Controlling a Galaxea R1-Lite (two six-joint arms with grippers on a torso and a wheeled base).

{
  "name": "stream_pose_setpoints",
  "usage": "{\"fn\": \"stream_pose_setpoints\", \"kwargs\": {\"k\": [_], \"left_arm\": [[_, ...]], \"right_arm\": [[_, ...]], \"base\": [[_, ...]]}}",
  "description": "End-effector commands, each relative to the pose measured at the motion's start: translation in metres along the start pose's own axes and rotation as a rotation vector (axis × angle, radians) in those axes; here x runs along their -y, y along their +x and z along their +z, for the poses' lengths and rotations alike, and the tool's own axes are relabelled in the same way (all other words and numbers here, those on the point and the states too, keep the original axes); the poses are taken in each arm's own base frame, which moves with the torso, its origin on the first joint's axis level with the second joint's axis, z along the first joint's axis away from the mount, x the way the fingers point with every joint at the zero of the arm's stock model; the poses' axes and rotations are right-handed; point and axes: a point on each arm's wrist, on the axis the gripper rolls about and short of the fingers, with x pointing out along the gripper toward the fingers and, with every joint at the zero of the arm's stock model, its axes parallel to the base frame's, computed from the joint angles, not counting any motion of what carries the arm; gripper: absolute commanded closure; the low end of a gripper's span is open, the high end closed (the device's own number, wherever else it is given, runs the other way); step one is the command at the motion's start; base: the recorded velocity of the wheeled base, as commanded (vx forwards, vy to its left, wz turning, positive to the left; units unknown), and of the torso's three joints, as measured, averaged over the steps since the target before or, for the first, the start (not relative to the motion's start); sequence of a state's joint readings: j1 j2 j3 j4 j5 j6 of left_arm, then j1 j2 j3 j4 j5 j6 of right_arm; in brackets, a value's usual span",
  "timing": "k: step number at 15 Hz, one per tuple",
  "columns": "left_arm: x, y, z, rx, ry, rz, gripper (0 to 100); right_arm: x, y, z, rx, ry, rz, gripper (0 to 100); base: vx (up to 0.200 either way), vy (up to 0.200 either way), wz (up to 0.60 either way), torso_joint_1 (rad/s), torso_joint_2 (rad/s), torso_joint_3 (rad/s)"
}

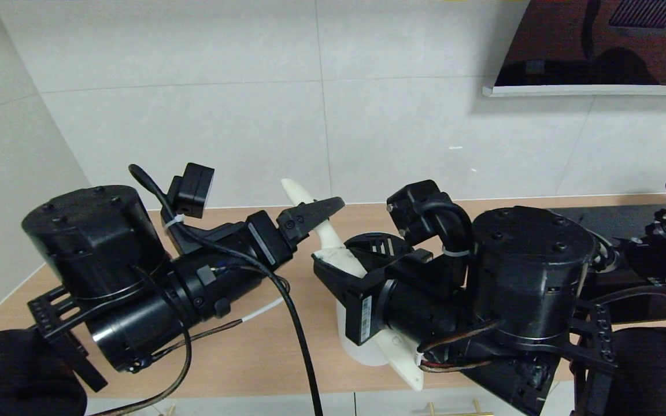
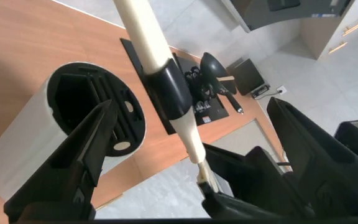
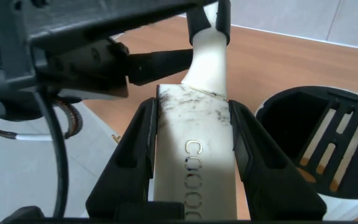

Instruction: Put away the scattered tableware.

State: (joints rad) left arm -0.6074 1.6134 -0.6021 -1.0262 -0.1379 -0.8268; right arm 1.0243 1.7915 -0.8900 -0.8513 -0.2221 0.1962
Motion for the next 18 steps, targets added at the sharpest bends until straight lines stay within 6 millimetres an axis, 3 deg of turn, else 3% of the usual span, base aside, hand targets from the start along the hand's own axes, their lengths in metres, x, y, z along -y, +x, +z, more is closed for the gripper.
{"fn": "stream_pose_setpoints", "kwargs": {"k": [1, 16, 17, 18], "left_arm": [[0.0000, 0.0006, 0.0002, 0.002, 0.000, 0.002, 100], [-0.0009, -0.0002, -0.0006, 0.030, 0.002, -0.022, 100], [-0.0006, -0.0003, -0.0004, 0.037, 0.005, -0.031, 100], [0.0002, -0.0009, 0.0002, 0.040, 0.007, -0.034, 100]], "right_arm": [[0.0001, -0.0006, -0.0005, -0.002, 0.000, 0.000, 100], [0.0019, -0.0002, 0.0017, 0.010, 0.001, -0.012, 100], [0.0020, -0.0002, 0.0017, 0.010, 0.001, -0.015, 0], [0.0020, -0.0002, 0.0017, 0.010, 0.001, -0.015, 0]], "base": [[0.000, 0.000, 0.00, 0.000, 0.00, 0.000], [0.000, 0.000, 0.00, 0.000, 0.00, 0.000], [0.000, 0.000, 0.00, 0.000, 0.00, 0.000], [0.000, 0.000, 0.00, 0.000, 0.00, 0.000]]}}
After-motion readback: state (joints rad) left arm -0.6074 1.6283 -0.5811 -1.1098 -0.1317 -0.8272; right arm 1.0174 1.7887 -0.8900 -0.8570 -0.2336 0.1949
